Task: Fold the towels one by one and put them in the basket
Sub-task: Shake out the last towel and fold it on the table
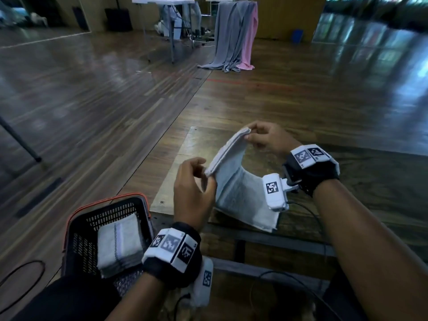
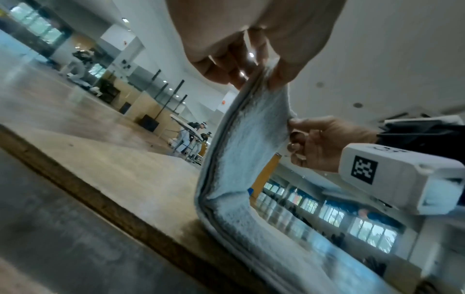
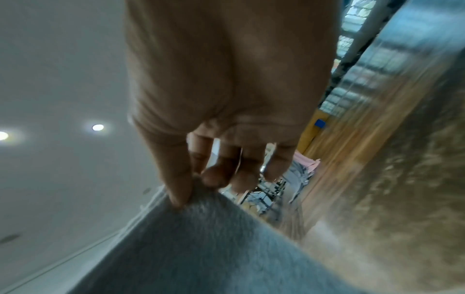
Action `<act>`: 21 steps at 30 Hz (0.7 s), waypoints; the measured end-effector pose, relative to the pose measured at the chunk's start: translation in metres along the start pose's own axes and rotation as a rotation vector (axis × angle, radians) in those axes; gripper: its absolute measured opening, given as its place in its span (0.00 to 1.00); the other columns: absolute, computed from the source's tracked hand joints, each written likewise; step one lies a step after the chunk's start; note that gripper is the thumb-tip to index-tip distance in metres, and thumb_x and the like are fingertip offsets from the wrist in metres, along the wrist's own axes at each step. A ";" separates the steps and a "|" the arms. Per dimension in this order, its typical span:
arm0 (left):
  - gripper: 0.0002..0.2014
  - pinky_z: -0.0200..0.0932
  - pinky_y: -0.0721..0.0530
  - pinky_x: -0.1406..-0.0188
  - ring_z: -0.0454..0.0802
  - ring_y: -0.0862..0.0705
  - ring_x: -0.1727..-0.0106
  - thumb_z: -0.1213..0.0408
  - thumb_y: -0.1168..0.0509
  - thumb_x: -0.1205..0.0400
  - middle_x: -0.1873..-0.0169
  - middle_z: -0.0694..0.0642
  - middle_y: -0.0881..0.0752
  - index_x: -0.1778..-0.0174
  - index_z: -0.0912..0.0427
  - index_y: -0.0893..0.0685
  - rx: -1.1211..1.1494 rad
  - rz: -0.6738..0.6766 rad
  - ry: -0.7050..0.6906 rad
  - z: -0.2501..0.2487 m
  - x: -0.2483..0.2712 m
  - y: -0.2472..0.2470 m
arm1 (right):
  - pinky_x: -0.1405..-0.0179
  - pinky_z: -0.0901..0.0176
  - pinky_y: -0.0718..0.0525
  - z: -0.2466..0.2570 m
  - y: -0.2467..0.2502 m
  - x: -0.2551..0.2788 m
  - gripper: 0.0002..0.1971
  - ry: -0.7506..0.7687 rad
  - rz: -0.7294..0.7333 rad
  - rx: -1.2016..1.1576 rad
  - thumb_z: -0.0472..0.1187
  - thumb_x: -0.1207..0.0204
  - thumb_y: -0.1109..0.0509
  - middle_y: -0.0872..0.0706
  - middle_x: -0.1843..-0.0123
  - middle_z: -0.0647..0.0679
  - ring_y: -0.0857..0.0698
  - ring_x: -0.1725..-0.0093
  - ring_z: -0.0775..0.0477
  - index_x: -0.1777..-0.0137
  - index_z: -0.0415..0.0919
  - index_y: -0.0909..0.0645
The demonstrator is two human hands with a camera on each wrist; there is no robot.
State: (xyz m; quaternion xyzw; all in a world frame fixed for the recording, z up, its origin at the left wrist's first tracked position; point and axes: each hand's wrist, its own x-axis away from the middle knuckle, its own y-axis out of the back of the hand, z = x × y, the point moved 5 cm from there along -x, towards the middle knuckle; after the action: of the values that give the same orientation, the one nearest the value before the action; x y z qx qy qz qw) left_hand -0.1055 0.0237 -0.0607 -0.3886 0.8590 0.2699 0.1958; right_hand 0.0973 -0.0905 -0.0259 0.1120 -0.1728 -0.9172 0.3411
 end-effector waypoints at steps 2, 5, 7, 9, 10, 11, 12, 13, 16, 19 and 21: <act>0.18 0.24 0.24 0.55 0.44 0.20 0.58 0.74 0.30 0.29 0.56 0.54 0.18 0.44 0.60 0.22 -0.004 0.106 -0.055 -0.005 0.008 -0.015 | 0.74 0.66 0.27 -0.020 0.005 0.008 0.11 -0.107 0.030 -0.062 0.30 0.21 0.39 0.21 0.74 0.45 0.22 0.77 0.55 0.61 0.41 0.19; 0.18 0.47 0.16 0.52 0.50 0.18 0.55 0.72 0.30 0.29 0.55 0.56 0.18 0.43 0.61 0.21 -0.037 0.299 -0.118 -0.008 0.027 -0.044 | 0.71 0.64 0.21 -0.058 0.015 0.021 0.14 -0.301 0.046 -0.152 0.35 0.19 0.42 0.19 0.68 0.40 0.19 0.71 0.48 0.63 0.36 0.19; 0.17 0.53 0.17 0.53 0.55 0.17 0.53 0.68 0.31 0.30 0.55 0.56 0.16 0.44 0.60 0.20 -0.119 0.416 -0.176 -0.009 0.040 -0.064 | 0.65 0.58 0.24 -0.084 0.027 0.030 0.11 -0.381 0.015 0.025 0.38 0.21 0.37 0.18 0.64 0.39 0.21 0.66 0.45 0.63 0.41 0.17; 0.16 0.48 0.22 0.53 0.57 0.18 0.52 0.65 0.33 0.30 0.55 0.55 0.16 0.46 0.57 0.19 -0.203 0.520 -0.237 -0.011 0.053 -0.083 | 0.72 0.60 0.29 -0.103 0.036 0.041 0.09 -0.419 0.052 0.212 0.37 0.22 0.34 0.17 0.66 0.46 0.21 0.72 0.50 0.62 0.47 0.17; 0.15 0.47 0.26 0.53 0.57 0.19 0.50 0.64 0.34 0.30 0.54 0.54 0.16 0.46 0.56 0.19 -0.245 0.566 -0.263 -0.011 0.059 -0.092 | 0.74 0.62 0.30 -0.109 0.039 0.045 0.09 -0.437 0.069 0.267 0.37 0.22 0.35 0.17 0.67 0.49 0.20 0.74 0.54 0.61 0.48 0.17; 0.14 0.47 0.29 0.52 0.56 0.20 0.48 0.63 0.34 0.29 0.52 0.53 0.17 0.46 0.54 0.20 -0.285 0.605 -0.283 -0.012 0.064 -0.100 | 0.77 0.65 0.29 -0.114 0.042 0.048 0.08 -0.445 0.064 0.307 0.37 0.22 0.34 0.16 0.67 0.52 0.19 0.76 0.58 0.60 0.49 0.18; 0.13 0.47 0.31 0.50 0.54 0.22 0.47 0.62 0.35 0.27 0.50 0.51 0.18 0.46 0.52 0.21 -0.325 0.638 -0.297 -0.012 0.068 -0.107 | 0.79 0.68 0.27 -0.118 0.044 0.050 0.06 -0.443 0.037 0.324 0.37 0.23 0.33 0.16 0.68 0.53 0.19 0.77 0.60 0.58 0.48 0.18; 0.12 0.47 0.32 0.49 0.53 0.23 0.46 0.61 0.36 0.26 0.48 0.50 0.18 0.46 0.51 0.23 -0.369 0.670 -0.305 -0.011 0.072 -0.114 | 0.81 0.71 0.26 -0.122 0.045 0.051 0.04 -0.435 -0.002 0.325 0.36 0.24 0.32 0.16 0.68 0.53 0.19 0.78 0.61 0.56 0.45 0.18; 0.13 0.46 0.33 0.46 0.51 0.24 0.45 0.58 0.36 0.27 0.48 0.47 0.18 0.47 0.48 0.25 -0.452 0.780 -0.278 -0.009 0.078 -0.126 | 0.69 0.71 0.19 -0.126 0.043 0.051 0.03 -0.383 -0.069 0.338 0.35 0.25 0.30 0.16 0.65 0.49 0.17 0.75 0.58 0.52 0.38 0.18; 0.12 0.50 0.29 0.46 0.51 0.21 0.50 0.53 0.37 0.31 0.56 0.45 0.16 0.54 0.48 0.25 -0.380 0.783 -0.164 -0.010 0.065 -0.126 | 0.45 0.50 0.17 -0.122 0.041 0.057 0.10 -0.413 -0.061 0.551 0.42 0.22 0.34 0.13 0.51 0.41 0.15 0.51 0.42 0.49 0.36 0.17; 0.10 0.50 0.27 0.45 0.53 0.19 0.49 0.55 0.38 0.30 0.56 0.47 0.14 0.53 0.49 0.23 -0.385 0.742 -0.107 -0.005 0.037 -0.127 | 0.45 0.45 0.17 -0.109 0.040 0.065 0.14 -0.423 -0.104 0.681 0.41 0.21 0.39 0.13 0.45 0.33 0.15 0.45 0.33 0.47 0.30 0.17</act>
State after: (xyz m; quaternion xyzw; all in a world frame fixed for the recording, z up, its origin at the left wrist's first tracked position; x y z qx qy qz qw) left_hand -0.0313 -0.0702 -0.1166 -0.0678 0.8630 0.4977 0.0535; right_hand 0.1080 -0.1882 -0.1153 0.0360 -0.5272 -0.8264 0.1948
